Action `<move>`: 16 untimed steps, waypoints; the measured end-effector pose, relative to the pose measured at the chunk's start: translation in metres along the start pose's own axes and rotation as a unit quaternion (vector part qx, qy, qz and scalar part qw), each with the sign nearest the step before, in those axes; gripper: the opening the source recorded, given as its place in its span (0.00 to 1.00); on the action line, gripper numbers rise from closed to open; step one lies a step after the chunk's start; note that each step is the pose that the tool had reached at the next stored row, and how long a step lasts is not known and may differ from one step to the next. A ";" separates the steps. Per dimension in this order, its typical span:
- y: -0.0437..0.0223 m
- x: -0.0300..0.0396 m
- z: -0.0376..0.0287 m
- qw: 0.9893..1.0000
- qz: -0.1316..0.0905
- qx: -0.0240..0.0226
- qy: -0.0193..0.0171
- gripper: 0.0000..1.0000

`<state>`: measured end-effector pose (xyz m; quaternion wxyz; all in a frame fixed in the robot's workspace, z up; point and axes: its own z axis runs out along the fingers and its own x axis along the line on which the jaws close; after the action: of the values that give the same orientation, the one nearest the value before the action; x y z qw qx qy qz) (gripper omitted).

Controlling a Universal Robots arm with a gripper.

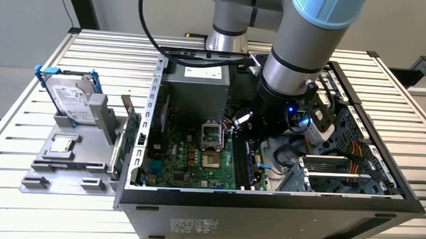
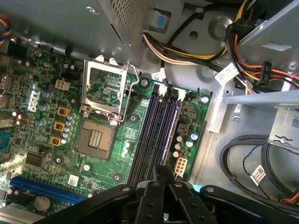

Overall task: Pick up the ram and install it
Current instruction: 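Press down the ram until it locks into place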

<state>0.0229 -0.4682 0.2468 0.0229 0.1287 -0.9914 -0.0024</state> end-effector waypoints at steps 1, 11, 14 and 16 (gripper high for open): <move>0.0000 0.0000 0.0000 1.000 -0.003 -0.002 -0.001 0.00; 0.0000 0.0000 0.0001 0.999 -0.050 -0.007 -0.001 0.00; -0.0001 -0.0001 0.0001 0.998 -0.069 -0.006 -0.001 0.00; 0.0000 -0.0001 0.0000 0.997 -0.080 -0.005 -0.001 0.00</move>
<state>0.0229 -0.4682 0.2467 0.0225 0.2070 -0.9780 -0.0097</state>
